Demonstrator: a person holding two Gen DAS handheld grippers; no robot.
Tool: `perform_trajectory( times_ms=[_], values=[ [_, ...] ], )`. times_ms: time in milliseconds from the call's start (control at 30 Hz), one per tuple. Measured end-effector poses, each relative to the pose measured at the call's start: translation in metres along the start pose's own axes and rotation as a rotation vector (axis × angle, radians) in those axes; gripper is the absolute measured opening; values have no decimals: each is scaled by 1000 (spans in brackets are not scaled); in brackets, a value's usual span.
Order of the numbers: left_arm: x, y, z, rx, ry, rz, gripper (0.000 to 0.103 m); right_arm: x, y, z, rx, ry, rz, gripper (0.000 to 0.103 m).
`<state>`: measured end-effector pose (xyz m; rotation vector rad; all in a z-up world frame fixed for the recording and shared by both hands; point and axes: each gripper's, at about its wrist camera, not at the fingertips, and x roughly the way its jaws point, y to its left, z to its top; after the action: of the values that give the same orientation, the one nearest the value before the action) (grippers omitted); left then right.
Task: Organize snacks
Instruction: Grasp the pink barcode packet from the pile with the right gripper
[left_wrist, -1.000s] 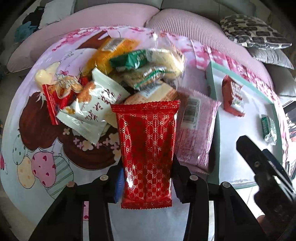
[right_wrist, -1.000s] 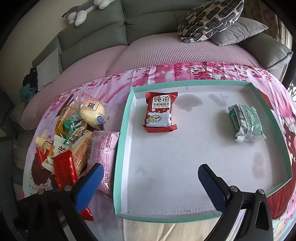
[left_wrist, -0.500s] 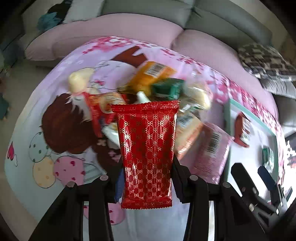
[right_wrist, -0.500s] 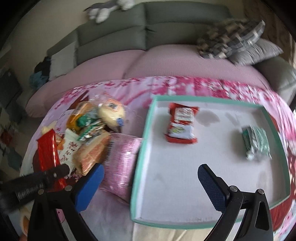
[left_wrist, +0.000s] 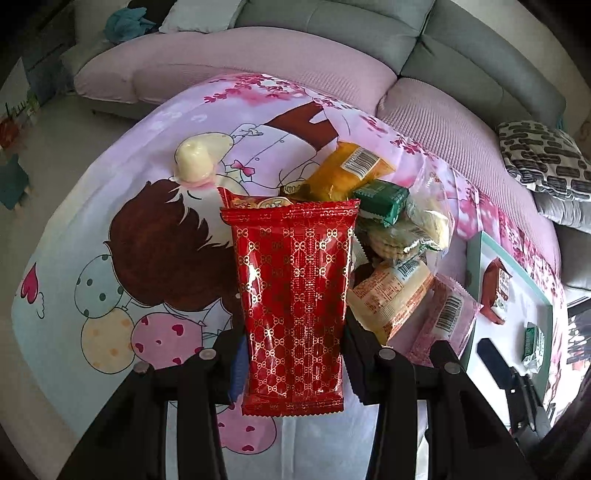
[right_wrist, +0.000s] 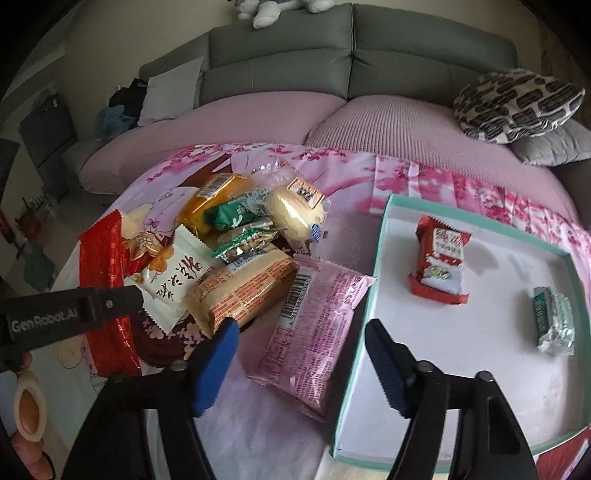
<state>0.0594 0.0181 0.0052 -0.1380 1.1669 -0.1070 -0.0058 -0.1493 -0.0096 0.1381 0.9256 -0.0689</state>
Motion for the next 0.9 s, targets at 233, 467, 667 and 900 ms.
perform_trajectory(
  times_ms=[233, 467, 667, 900],
  values=[
    [3, 5, 1, -16, 15, -17, 46, 12, 11, -1, -39, 33, 6, 61],
    [3, 6, 2, -23, 19, -32, 46, 23, 12, -3, -68, 57, -68, 55],
    [3, 6, 2, -22, 16, -40, 46, 27, 17, -3, -83, 66, -50, 55],
    [10, 5, 0, -23, 38, -38, 46, 35, 17, -3, -54, 82, -26, 56]
  ],
)
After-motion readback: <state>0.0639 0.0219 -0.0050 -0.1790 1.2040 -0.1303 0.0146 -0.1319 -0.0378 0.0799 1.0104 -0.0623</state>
